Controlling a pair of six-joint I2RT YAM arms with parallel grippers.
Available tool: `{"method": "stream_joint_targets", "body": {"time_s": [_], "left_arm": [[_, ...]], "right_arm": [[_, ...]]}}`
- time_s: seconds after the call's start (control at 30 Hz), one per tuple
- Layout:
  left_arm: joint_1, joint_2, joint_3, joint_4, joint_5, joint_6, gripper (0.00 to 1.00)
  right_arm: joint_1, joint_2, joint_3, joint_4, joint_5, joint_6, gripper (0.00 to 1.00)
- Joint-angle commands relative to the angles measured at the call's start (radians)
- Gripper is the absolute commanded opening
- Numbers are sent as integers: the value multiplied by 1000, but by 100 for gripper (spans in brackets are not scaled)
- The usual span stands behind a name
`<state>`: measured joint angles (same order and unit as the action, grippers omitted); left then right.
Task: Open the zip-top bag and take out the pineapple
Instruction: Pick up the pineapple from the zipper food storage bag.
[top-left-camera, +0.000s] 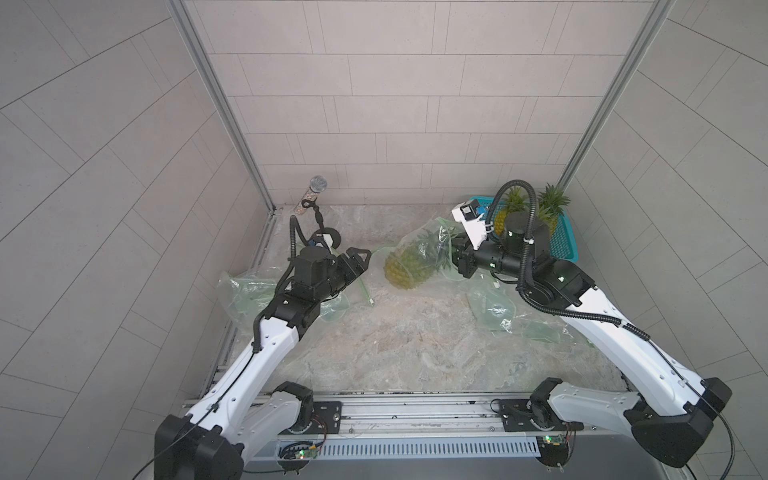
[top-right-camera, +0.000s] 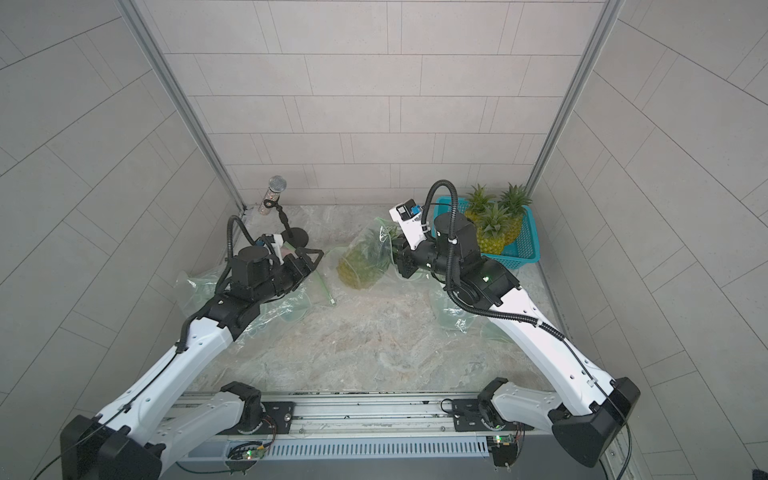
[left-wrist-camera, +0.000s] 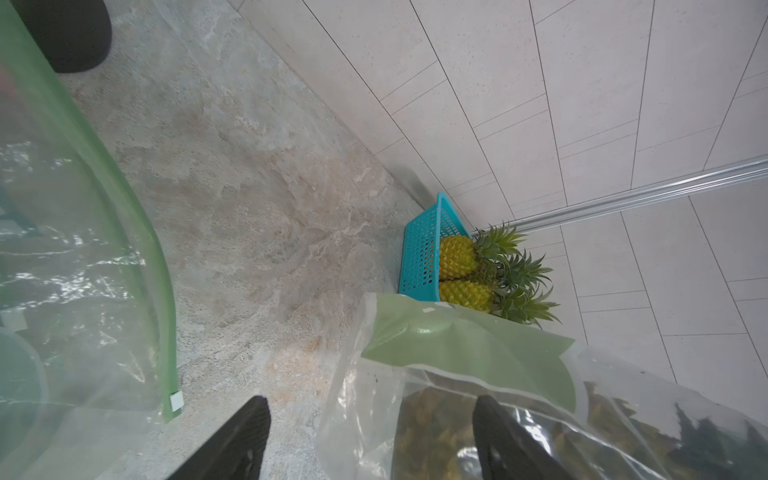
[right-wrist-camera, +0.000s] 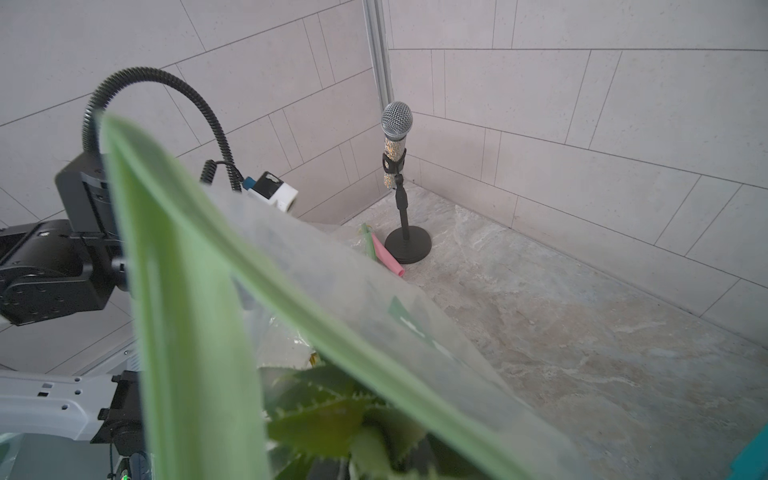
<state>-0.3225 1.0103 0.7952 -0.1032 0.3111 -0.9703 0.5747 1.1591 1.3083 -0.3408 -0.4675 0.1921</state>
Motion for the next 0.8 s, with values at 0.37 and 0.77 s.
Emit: {"method": "stream_joint_targets", "body": {"time_s": [0.37, 0.77], "left_arm": [[-120, 32, -74, 245, -135, -159, 72], [-149, 29, -103, 294, -183, -167, 0]], "right_arm": [[18, -27, 53, 205, -30, 53, 0], [18, -30, 45, 197, -21, 46, 0]]}}
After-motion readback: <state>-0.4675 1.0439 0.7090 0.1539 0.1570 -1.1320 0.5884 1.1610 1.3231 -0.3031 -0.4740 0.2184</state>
